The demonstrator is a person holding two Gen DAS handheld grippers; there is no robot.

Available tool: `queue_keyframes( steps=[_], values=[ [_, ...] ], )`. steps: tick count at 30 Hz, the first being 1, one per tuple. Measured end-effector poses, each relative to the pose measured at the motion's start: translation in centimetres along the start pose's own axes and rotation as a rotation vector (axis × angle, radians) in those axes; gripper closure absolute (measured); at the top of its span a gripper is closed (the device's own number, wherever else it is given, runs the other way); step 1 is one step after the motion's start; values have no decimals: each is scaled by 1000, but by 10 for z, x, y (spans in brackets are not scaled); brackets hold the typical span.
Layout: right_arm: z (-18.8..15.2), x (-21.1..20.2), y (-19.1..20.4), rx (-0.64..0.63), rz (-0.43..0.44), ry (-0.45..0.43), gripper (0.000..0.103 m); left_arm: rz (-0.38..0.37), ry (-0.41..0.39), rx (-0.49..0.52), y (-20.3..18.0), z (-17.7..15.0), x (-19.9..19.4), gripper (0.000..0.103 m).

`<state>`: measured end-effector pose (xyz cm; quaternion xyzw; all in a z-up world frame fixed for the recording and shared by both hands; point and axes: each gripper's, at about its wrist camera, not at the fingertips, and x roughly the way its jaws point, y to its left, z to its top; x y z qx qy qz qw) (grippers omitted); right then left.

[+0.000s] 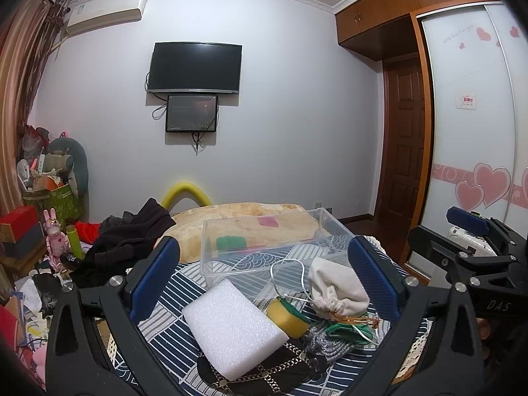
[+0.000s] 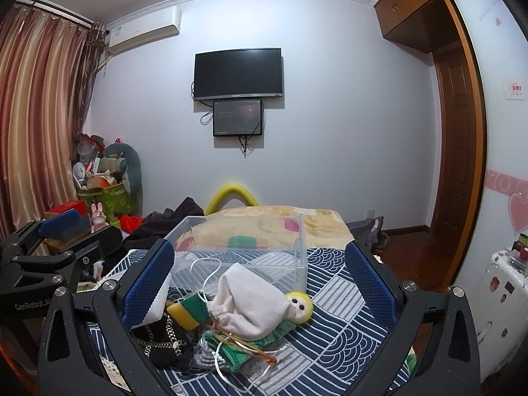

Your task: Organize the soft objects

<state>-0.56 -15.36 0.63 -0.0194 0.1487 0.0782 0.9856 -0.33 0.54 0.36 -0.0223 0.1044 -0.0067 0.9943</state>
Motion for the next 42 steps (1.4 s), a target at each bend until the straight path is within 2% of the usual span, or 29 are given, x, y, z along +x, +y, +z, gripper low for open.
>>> queue_keyframes(
  steps=[42],
  values=[
    [2,-4,2,1,5,-22,0,-2,-11,3,-3,4,-4,0]
  ],
)
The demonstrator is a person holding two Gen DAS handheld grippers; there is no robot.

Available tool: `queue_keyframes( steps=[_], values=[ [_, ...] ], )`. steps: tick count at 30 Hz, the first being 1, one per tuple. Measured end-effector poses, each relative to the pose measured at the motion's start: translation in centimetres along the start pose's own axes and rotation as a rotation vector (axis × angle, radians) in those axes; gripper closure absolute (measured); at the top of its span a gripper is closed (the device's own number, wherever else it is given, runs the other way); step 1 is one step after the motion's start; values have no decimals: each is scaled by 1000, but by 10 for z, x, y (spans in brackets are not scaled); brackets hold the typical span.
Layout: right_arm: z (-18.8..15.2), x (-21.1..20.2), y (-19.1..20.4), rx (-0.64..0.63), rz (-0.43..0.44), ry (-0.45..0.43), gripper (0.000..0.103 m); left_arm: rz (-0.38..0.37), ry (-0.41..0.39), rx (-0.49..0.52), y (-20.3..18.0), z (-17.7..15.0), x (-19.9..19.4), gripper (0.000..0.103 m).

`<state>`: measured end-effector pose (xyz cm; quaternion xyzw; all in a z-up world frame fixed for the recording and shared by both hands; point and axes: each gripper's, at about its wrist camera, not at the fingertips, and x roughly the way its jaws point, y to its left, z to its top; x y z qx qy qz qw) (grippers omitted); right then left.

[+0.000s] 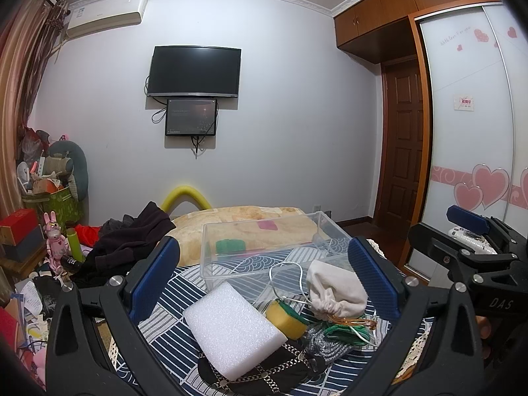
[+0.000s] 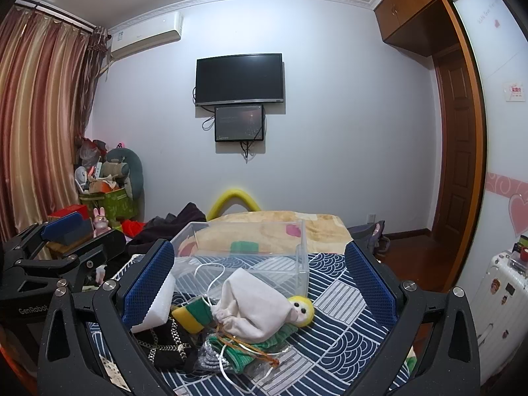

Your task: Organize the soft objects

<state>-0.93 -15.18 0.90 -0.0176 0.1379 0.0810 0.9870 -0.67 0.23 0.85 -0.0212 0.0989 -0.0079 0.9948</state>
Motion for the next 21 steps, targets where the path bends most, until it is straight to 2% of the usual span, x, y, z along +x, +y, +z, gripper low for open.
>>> queue_keyframes(
  steps=[13,16,21],
  values=[
    [-1,2,0,0,2,6,0,1,24,-2,2,-1,5,0],
    [-4,8,-2,2,3,26,0,2,55,-11,7,-5,14,0],
    [-13,21,-6,2,19,74,0,0,155,-39,22,-19,40,0]
  ],
)
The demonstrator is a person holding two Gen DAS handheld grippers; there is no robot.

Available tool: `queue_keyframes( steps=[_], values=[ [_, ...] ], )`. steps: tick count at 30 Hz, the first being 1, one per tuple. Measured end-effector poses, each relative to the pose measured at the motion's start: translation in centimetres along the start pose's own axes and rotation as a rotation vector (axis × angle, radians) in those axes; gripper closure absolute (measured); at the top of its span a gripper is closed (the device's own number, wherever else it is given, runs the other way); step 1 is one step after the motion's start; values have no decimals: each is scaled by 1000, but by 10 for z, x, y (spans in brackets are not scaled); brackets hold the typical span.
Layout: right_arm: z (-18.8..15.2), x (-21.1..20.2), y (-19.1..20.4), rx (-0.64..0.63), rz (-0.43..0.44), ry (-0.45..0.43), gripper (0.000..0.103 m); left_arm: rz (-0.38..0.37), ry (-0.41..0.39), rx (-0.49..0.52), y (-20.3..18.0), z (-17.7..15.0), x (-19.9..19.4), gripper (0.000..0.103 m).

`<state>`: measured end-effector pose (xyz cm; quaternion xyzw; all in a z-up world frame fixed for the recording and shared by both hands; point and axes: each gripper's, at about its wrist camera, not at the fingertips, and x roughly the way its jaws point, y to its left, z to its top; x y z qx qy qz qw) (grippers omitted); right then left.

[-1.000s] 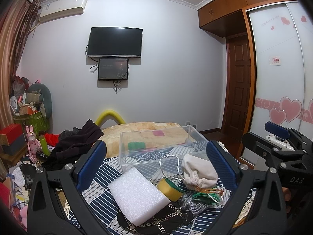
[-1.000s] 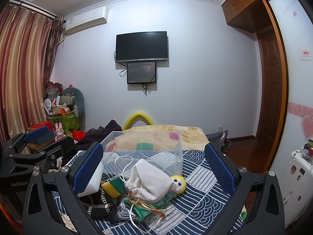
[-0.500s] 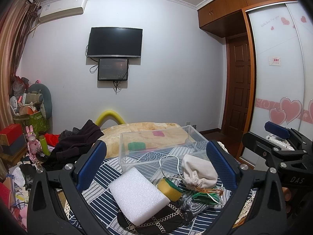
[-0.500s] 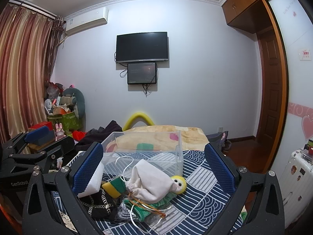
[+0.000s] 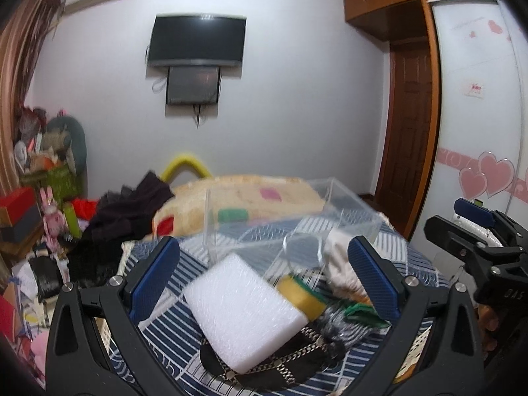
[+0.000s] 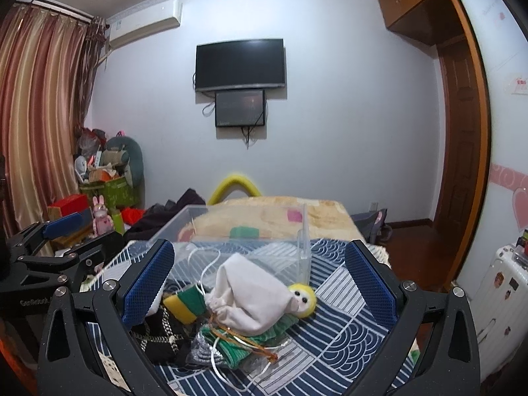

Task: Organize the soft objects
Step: 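Grasp the white drawstring bag with the right tool while the left tool grasps the white foam block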

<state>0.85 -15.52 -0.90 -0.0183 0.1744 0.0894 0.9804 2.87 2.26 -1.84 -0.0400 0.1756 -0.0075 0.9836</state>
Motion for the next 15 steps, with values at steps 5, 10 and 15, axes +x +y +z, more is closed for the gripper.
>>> queue_keyframes(
  steps=[5,10,15],
  values=[
    [-12,22,-4,7,18,82,0,11,95,-35,15,-14,29,0],
    [-26,40,-8,22,27,150,0,21,172,-56,25,-33,55,0],
    [-37,57,-10,38,48,223,0,10,235,-94,37,-49,75,0]
  ],
)
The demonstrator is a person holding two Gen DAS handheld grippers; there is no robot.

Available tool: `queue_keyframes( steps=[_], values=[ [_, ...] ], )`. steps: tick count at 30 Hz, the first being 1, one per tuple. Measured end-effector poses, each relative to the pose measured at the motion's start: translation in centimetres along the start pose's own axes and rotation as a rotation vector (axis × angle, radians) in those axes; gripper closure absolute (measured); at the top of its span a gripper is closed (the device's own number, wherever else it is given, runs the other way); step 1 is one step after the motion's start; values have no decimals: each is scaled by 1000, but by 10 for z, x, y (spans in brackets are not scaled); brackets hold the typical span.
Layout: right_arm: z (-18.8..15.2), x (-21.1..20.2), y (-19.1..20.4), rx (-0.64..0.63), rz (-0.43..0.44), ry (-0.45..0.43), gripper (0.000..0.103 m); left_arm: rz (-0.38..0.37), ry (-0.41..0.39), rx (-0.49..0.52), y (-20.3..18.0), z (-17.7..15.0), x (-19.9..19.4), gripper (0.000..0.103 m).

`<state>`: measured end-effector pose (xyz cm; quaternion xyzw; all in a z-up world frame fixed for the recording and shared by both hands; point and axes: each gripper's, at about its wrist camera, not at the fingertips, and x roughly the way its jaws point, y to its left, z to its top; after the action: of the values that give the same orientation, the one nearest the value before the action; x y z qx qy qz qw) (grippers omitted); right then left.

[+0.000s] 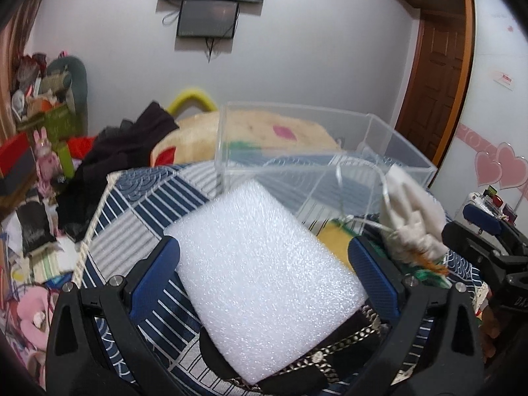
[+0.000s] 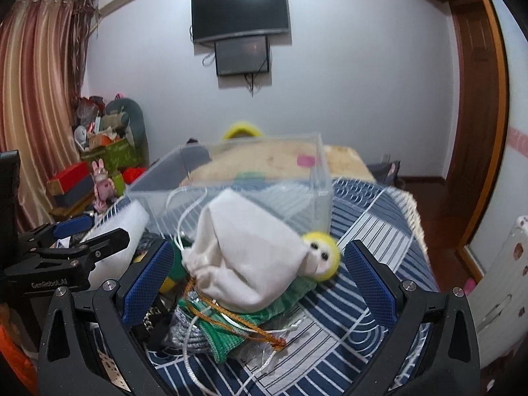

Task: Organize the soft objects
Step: 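Grasp the white drawstring bag with the right tool while the left tool grasps the white foam block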

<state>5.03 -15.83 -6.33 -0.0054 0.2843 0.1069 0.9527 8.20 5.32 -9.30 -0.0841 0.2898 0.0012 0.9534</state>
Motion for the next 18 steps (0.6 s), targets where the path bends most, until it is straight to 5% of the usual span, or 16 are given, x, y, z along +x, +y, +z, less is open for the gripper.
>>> queue_keyframes(
  steps=[9,18],
  values=[
    [-7,24,4,43,58,88,19,-33,-10,-4,0,-10,-2,2],
    [-10,27,13,4,88,103,58,-73,-13,27,-7,-11,-13,32]
  ],
)
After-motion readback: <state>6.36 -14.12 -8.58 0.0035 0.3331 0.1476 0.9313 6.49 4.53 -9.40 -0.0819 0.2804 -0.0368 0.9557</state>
